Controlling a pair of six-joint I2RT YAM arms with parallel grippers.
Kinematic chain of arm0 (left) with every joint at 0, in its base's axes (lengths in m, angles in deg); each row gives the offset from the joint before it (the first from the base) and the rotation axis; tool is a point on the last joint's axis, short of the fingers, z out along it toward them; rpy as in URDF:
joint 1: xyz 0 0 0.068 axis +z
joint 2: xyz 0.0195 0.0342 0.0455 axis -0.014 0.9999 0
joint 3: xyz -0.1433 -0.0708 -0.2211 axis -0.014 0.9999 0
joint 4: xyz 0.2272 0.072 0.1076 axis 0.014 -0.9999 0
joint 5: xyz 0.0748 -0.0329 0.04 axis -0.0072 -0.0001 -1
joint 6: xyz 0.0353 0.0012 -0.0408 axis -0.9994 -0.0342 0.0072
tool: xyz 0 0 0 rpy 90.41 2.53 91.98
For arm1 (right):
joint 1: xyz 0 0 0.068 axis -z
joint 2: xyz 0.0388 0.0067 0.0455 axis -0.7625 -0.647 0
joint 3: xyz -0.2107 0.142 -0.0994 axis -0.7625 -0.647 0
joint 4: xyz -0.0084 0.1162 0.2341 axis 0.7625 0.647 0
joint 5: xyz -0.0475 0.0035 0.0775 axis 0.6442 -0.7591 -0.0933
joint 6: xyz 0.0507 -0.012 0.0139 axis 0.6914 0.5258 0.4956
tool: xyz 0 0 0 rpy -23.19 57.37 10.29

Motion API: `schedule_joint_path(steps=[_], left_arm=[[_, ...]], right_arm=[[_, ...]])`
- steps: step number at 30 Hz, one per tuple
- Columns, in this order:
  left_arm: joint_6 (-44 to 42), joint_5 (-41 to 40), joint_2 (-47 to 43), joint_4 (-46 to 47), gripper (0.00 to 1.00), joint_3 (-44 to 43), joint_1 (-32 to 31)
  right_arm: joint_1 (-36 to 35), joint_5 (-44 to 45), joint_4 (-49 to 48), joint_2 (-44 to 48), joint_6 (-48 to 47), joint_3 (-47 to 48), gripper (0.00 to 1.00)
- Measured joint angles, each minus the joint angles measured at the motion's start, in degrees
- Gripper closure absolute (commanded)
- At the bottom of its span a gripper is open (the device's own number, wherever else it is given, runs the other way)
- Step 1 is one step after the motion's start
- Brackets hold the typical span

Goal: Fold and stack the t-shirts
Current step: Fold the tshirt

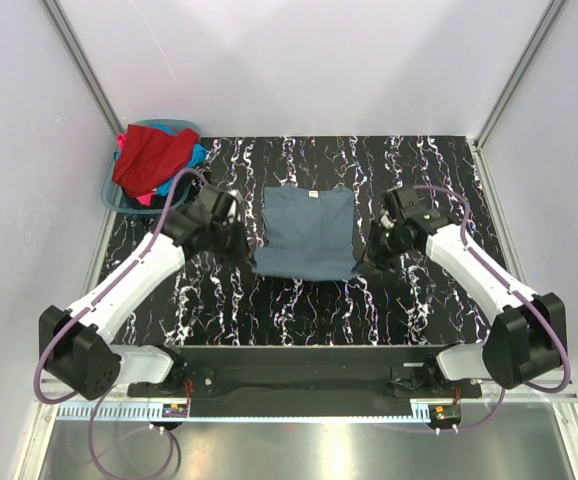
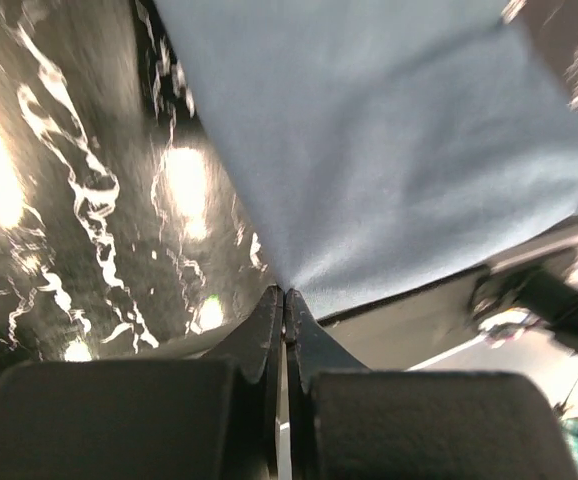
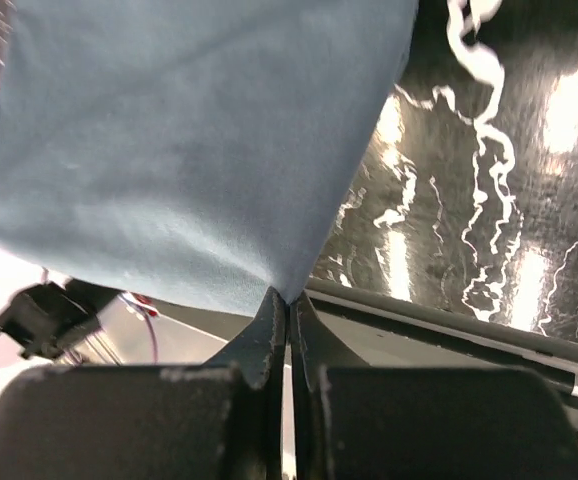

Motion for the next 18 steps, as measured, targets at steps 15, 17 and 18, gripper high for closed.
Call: schedule_joint_path(steps=[15,17,18], left_arm=[[-2.12,-3.45,14.49,1.03,1.0,-19.58,6.21],[-2.1,-3.17,16.13,2.03,1.0,-20.11,6.88],[-2.1,-2.97,16.85,2.38,1.0,-20.46,7.15]], right_arm=[[0.96,12.28,1.75,-12.04,0.28,21.55,1.0],[1.86,12.66,1.22,-13.4,0.28,21.99,1.0],[2.38,12.79,0.98,-14.12,0.28,22.23,1.0]])
